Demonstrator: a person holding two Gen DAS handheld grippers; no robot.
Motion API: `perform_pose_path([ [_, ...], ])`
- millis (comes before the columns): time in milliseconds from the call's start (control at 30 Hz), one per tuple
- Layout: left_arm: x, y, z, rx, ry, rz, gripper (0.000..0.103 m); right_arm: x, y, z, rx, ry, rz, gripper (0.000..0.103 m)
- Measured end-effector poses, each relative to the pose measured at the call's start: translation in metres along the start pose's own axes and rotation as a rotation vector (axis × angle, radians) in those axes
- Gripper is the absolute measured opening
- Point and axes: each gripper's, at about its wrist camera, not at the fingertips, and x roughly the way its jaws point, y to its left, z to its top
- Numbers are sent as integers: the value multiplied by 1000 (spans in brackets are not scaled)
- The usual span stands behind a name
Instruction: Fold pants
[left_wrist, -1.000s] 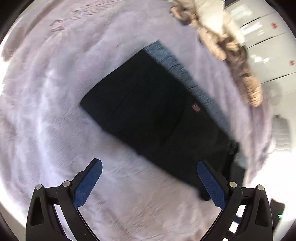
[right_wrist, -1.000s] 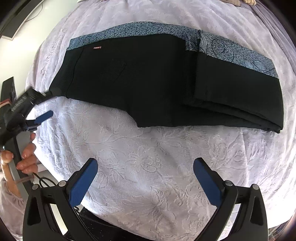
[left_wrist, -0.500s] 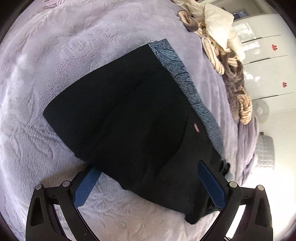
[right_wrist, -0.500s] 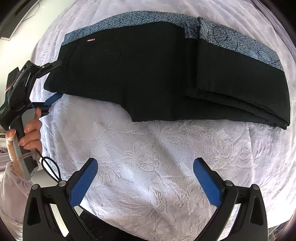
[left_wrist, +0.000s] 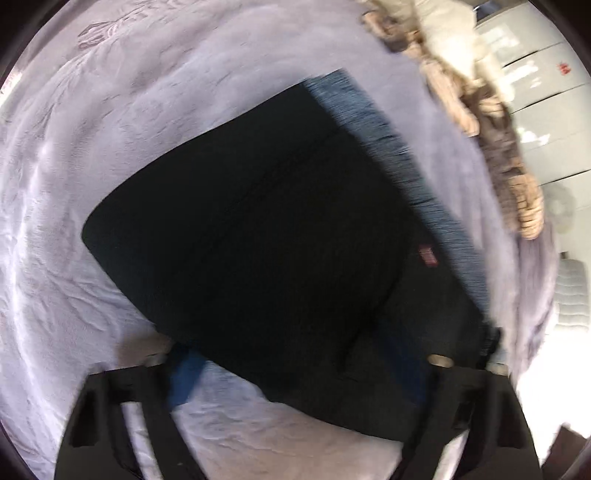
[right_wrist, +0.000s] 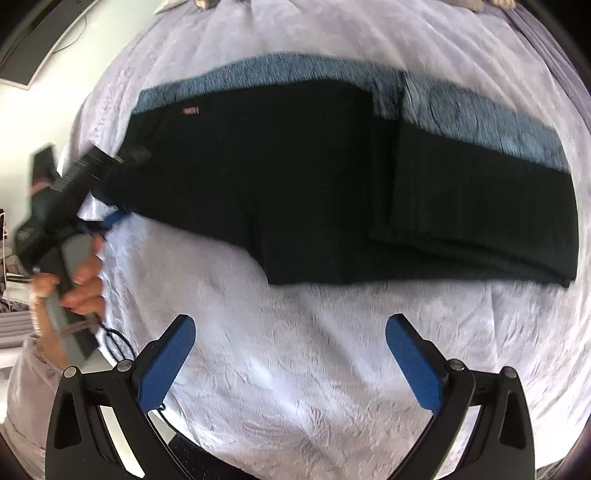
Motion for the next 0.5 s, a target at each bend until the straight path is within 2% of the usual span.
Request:
perform_pose_path([
  [67, -10, -2, 0, 15, -48, 37, 51, -7, 4, 15, -32, -20, -4, 103],
  [133, -20, -12, -5, 87, -100, 95, 42, -15, 10, 36, -70, -43, 0, 103],
  [200, -27, -32, -15, 215, -163, 188, 39, -26, 20, 67, -102, -69, 20, 103],
  [267, -29, -58, -32, 388, -248, 322, 38, -33, 32, 92, -120, -84, 51, 103],
  [333, -26, -72, -44, 494, -299, 411, 38, -41, 53, 125, -155, -94, 102, 103],
  [400, -20, -80, -52, 566, -326, 479, 38, -40, 79, 151, -205, -65, 153, 103],
  [500, -16, -85, -58, 619, -351, 532, 38, -26, 137, 187, -319, 32, 195, 103],
])
